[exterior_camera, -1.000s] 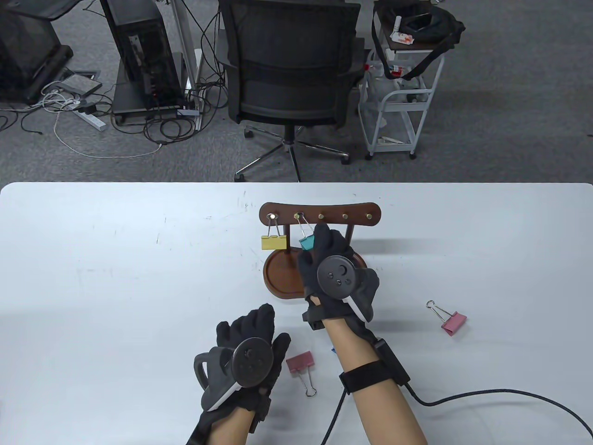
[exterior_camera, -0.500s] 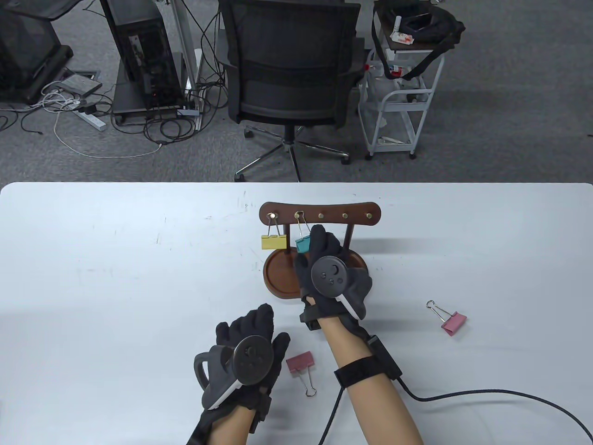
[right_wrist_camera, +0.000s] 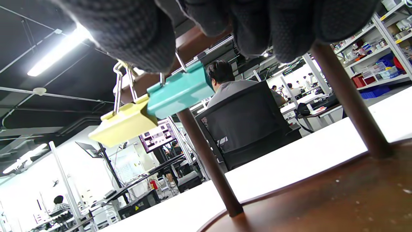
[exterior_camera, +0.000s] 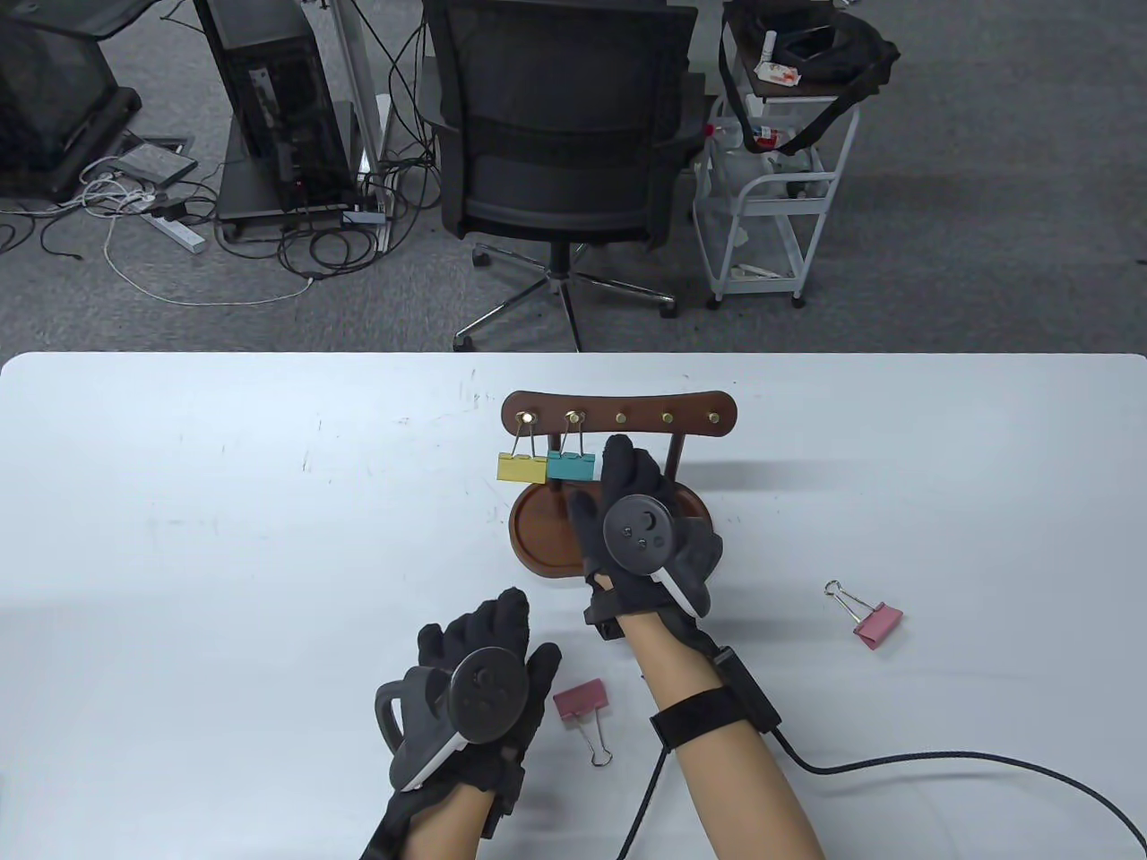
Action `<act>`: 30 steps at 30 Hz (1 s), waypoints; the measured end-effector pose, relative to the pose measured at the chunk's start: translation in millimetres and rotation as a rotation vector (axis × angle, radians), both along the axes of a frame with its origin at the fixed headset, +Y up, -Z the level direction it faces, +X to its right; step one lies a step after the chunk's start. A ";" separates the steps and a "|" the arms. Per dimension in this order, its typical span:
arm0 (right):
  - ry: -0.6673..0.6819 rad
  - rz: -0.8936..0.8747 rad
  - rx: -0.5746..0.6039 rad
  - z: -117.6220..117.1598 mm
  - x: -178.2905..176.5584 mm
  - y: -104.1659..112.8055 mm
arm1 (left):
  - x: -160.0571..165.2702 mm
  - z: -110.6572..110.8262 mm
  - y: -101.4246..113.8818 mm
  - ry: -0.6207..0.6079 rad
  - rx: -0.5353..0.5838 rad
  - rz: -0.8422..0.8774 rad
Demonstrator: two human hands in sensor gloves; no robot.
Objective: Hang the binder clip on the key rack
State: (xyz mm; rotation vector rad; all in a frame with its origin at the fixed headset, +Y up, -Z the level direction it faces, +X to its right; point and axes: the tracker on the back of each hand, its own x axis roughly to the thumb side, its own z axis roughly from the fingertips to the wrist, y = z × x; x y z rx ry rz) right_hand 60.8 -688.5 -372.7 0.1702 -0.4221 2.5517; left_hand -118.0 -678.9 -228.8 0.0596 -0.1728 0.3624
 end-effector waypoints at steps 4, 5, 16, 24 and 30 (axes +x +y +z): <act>0.007 -0.008 -0.019 2.6 10.6 2.3 | 0.7 -0.2 -0.2 -0.003 0.000 0.000; 0.013 -0.024 -0.036 3.3 14.3 2.7 | 1.0 -0.3 -0.4 -0.007 -0.001 0.004; 0.032 -0.020 -0.081 31.7 52.8 19.1 | 3.7 1.3 -0.2 -0.027 0.018 0.013; 0.053 0.026 -0.054 73.9 78.3 30.4 | 5.3 2.7 -0.9 -0.042 0.023 0.023; 0.080 0.052 -0.062 112.3 90.2 28.8 | 5.5 3.6 -1.2 -0.052 0.026 0.037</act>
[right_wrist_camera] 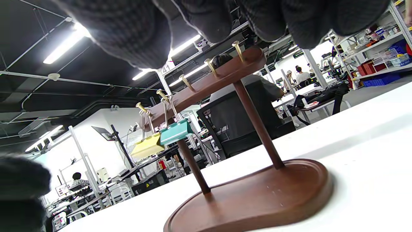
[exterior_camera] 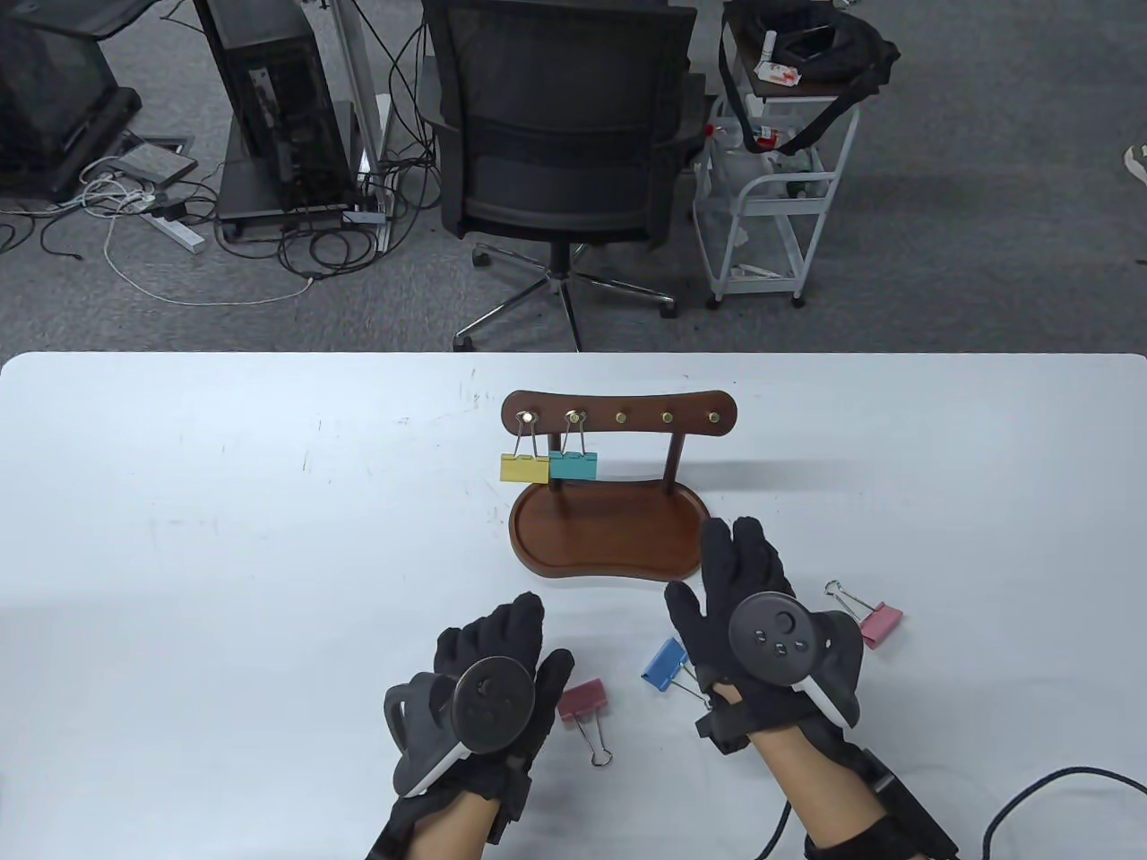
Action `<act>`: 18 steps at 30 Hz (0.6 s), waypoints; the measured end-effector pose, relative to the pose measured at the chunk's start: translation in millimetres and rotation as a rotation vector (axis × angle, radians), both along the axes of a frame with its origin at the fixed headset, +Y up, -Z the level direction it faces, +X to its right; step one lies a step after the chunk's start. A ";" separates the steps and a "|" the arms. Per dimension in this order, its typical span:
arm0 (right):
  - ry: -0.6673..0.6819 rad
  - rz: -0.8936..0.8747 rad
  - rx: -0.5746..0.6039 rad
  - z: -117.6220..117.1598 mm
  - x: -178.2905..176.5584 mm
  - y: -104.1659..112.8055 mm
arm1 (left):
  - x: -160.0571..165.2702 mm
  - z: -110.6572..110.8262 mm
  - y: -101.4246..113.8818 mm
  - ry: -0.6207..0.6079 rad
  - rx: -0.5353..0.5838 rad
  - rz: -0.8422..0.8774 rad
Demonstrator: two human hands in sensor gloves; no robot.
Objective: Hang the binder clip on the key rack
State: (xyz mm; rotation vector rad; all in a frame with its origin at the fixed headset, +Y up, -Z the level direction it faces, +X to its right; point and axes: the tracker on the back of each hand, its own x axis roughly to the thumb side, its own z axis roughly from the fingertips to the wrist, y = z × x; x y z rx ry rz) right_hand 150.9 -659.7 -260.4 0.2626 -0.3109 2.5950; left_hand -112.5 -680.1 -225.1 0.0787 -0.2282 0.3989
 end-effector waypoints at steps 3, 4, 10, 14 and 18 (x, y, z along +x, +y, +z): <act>-0.011 0.031 0.018 17.6 4.3 -1.4 | -0.2 0.2 -0.2 0.000 0.005 0.003; -0.015 0.036 0.023 21.8 5.3 -2.1 | -0.2 0.3 -0.2 -0.001 0.005 0.004; -0.041 0.062 0.025 42.2 12.7 -7.6 | 0.0 2.6 0.1 -0.006 0.014 0.004; -0.077 0.044 0.017 48.5 18.0 -15.7 | 0.7 3.9 -0.5 -0.009 0.014 -0.004; -0.103 0.021 -0.011 50.0 21.0 -20.2 | 1.6 6.6 0.6 -0.005 0.027 -0.022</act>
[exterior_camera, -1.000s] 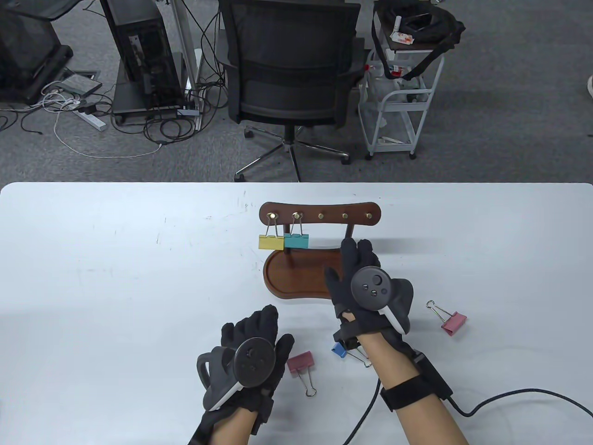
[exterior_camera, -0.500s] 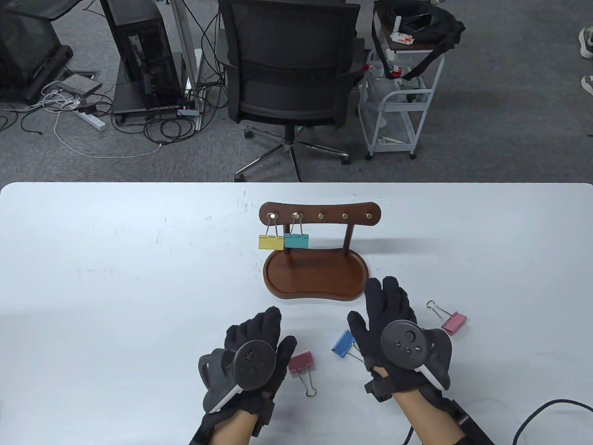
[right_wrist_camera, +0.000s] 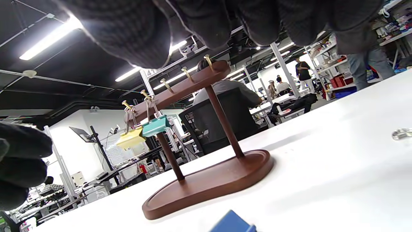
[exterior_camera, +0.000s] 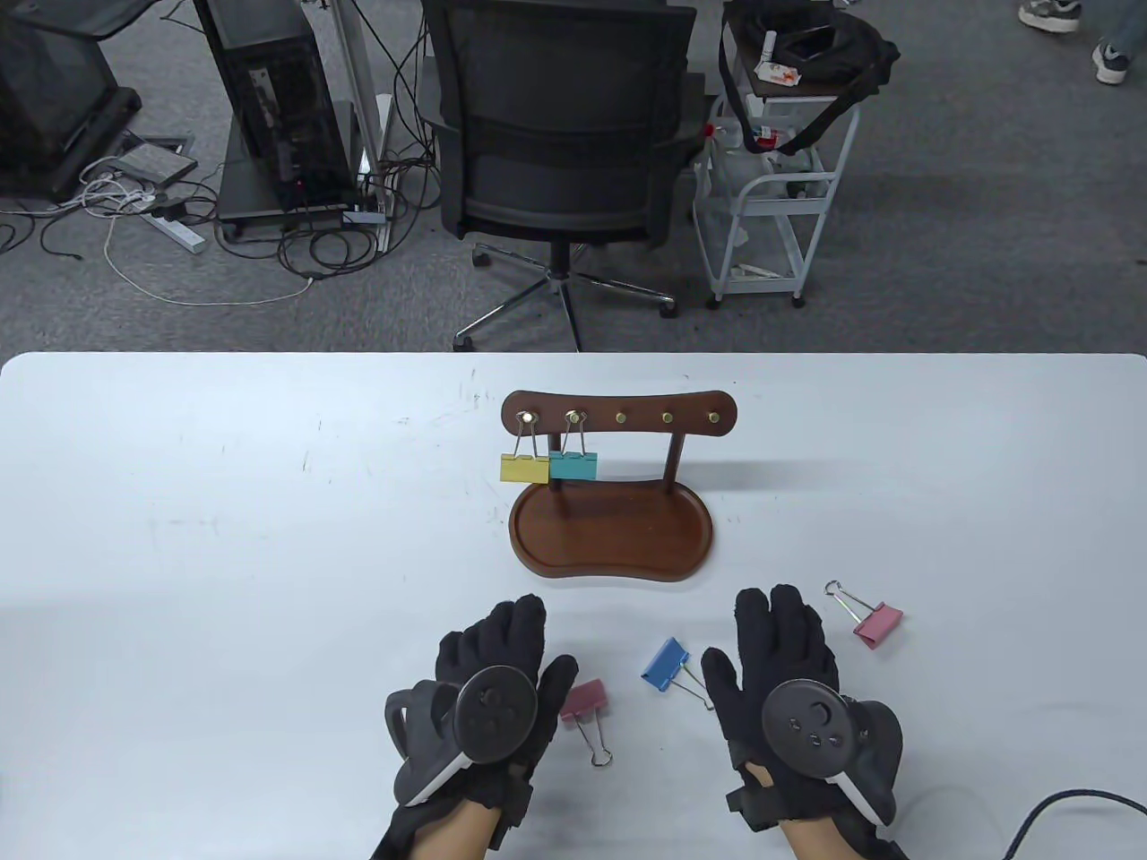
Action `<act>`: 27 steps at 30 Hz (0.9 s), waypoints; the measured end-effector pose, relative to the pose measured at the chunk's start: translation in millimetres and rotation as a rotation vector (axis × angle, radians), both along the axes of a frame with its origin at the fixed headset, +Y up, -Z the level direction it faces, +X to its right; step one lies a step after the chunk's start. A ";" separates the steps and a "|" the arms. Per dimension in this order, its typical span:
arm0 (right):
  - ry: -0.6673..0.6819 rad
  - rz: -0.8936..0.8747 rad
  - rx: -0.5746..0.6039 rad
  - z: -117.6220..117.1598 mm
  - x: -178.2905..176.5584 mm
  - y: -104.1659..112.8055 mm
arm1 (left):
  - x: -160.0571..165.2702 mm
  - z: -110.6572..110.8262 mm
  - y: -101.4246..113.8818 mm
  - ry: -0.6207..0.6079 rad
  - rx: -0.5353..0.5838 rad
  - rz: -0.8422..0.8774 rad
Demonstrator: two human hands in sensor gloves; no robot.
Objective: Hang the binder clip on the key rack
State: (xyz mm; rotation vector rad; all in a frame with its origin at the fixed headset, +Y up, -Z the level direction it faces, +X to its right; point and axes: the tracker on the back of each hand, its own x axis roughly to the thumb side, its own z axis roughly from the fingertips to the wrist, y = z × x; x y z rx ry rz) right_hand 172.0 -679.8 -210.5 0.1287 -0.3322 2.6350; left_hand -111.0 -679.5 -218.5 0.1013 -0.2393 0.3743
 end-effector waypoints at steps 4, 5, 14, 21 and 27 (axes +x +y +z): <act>-0.005 0.009 0.014 3.2 1.5 1.1 | 2.6 2.1 -0.8 0.008 0.000 -0.031; -0.003 0.006 0.014 3.7 1.8 1.0 | 3.3 2.0 -1.3 0.008 0.000 -0.037; 0.017 -0.019 0.012 9.4 4.8 0.6 | 20.8 5.7 -10.4 0.020 -0.054 -0.158; 0.033 -0.034 -0.002 8.6 5.8 -0.1 | 49.1 7.7 -25.3 0.035 -0.080 -0.329; 0.052 -0.072 -0.030 8.7 6.5 -0.8 | 74.7 6.4 -40.9 0.024 -0.094 -0.499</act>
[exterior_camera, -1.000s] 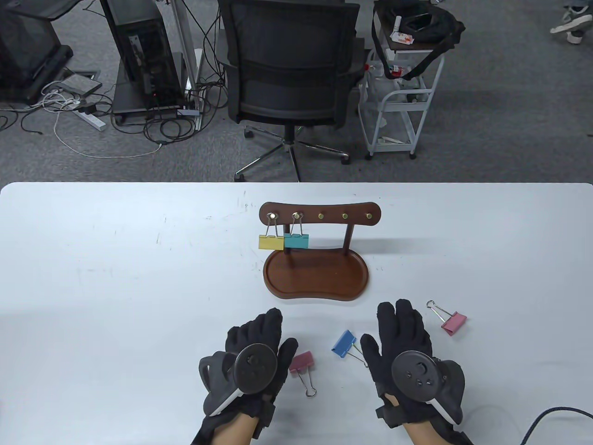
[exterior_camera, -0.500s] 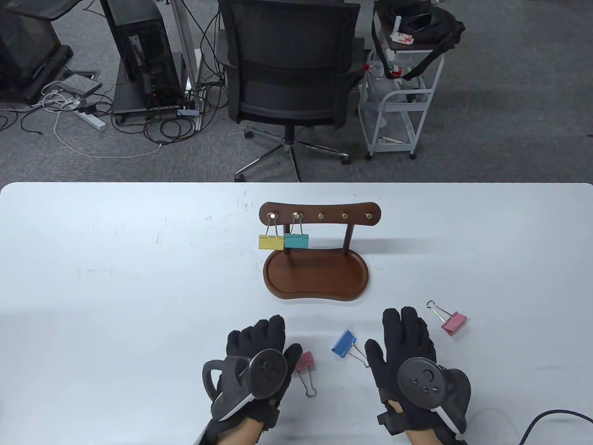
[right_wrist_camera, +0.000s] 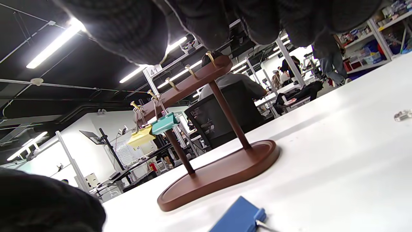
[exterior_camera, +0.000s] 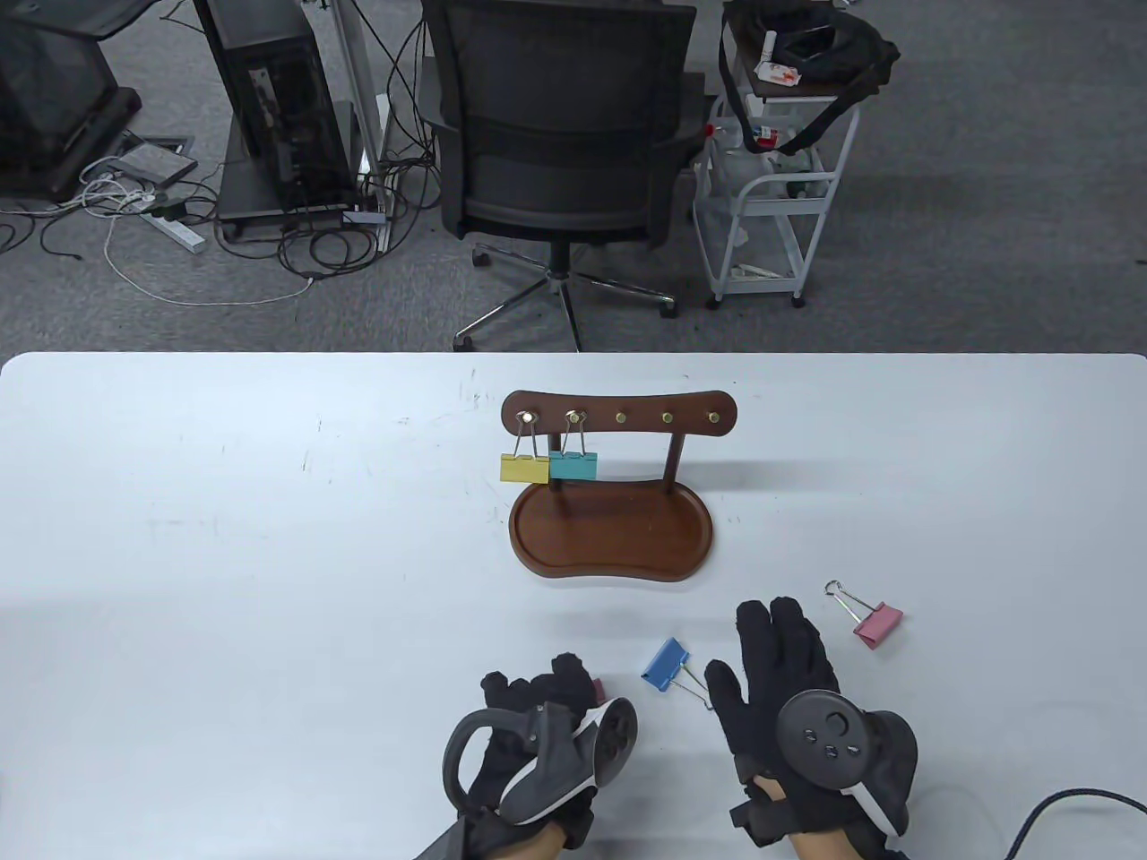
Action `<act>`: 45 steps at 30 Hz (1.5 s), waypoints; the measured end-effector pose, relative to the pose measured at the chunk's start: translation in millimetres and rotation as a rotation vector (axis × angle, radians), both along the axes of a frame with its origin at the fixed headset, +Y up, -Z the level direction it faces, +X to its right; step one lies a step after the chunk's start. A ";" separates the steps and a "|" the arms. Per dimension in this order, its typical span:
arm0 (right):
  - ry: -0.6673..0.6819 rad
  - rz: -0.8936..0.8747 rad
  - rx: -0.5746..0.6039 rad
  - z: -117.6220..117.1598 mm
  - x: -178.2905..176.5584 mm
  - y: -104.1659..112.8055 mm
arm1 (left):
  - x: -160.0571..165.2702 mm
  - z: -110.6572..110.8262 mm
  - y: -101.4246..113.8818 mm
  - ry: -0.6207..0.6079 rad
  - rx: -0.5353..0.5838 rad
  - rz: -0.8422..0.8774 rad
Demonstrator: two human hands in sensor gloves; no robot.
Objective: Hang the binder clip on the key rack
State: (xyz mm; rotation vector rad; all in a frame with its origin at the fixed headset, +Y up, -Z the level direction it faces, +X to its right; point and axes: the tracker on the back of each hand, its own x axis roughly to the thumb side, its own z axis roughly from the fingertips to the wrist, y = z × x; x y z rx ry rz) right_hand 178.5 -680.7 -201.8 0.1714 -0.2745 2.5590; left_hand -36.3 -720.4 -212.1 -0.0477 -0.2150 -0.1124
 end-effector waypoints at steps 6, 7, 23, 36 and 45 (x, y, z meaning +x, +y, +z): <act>0.011 -0.023 0.004 1.9 0.5 3.0 | 12.4 -7.8 -14.2 0.007 -0.030 -0.128; 0.012 -0.026 0.006 2.2 0.5 3.3 | 13.6 -9.1 -16.2 0.012 -0.034 -0.136; 0.025 -0.050 -0.003 2.1 0.7 1.9 | 31.4 -18.7 -34.9 -0.030 0.044 -0.227; 0.031 -0.042 -0.019 1.9 -2.6 -1.5 | 31.4 -19.7 -38.8 -0.029 0.064 -0.219; 0.027 -0.046 -0.027 1.4 -2.4 -1.6 | 33.5 -19.3 -39.9 -0.033 0.084 -0.221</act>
